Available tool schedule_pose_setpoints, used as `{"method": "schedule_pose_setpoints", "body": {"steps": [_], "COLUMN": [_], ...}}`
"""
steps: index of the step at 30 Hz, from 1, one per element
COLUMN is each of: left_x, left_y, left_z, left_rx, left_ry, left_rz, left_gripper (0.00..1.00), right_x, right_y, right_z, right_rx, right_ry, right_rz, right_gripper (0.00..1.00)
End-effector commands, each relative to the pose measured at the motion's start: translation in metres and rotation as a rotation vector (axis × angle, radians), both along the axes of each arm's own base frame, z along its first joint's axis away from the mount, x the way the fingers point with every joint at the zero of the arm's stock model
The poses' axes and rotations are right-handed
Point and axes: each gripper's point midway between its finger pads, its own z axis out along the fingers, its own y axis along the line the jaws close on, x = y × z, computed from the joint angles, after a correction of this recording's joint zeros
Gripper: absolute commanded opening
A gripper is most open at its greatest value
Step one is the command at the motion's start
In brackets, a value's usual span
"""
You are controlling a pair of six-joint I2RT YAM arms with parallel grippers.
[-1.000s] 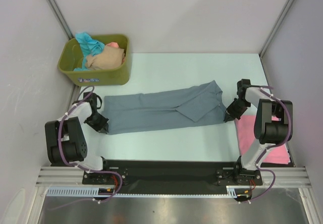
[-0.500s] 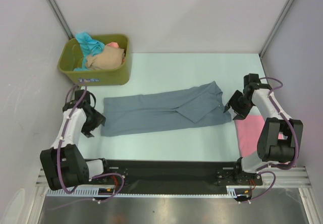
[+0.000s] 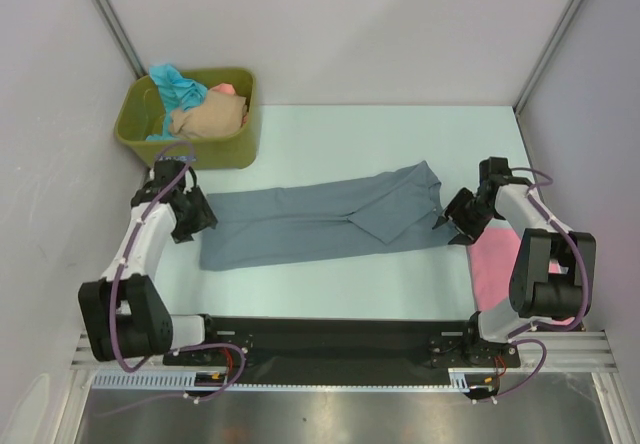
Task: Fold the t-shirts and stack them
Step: Fold the tshirt
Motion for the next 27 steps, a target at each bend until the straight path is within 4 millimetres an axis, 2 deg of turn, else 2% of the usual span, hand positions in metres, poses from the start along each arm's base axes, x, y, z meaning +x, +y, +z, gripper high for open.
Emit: {"method": "schedule_pose_setpoints", "body": {"steps": [1, 5, 7, 8, 11, 12, 14, 18, 24, 27], "left_x": [0.024, 0.029, 0.023, 0.014, -0.016, -0.036, -0.051, -0.046, -0.054, -0.044], "left_y": [-0.004, -0.015, -0.02, -0.02, -0.018, -0.009, 0.001, 0.009, -0.005, -0.017], "left_z": [0.001, -0.015, -0.031, -0.037, -0.058, -0.071, -0.078, -0.066, -0.079, -0.07], "left_rx": [-0.01, -0.082, -0.118, -0.122, -0.14, -0.096, -0.062, -0.079, -0.149, -0.216], "left_ry": [-0.026, 0.009, 0.07, 0.117, 0.218, 0.273, 0.304, 0.288, 0.316, 0.231], "left_rz": [-0.072, -0.063, -0.04, -0.022, 0.083, 0.13, 0.219, 0.297, 0.287, 0.226], "left_gripper": [0.64, 0.61, 0.54, 0.48, 0.42, 0.4, 0.35, 0.34, 0.32, 0.33], "right_x": [0.009, -0.001, -0.005, -0.006, -0.007, -0.008, -0.009, -0.014, -0.005, 0.007], "right_y": [0.002, -0.002, -0.002, -0.003, -0.005, -0.006, -0.007, -0.007, -0.006, -0.008], "right_z": [0.005, -0.005, -0.009, -0.011, -0.011, -0.012, -0.014, -0.018, -0.026, -0.03], "right_rx": [0.01, 0.005, 0.004, 0.002, 0.002, 0.0, -0.003, 0.0, 0.014, 0.009], "right_ry": [-0.041, -0.003, 0.012, 0.014, 0.011, 0.014, 0.017, 0.025, -0.007, -0.038], "right_rz": [-0.011, -0.033, -0.035, -0.039, -0.047, -0.055, -0.062, -0.078, -0.107, -0.111], "right_gripper": [0.6, 0.6, 0.6, 0.6, 0.6, 0.6, 0.58, 0.52, 0.5, 0.51]}}
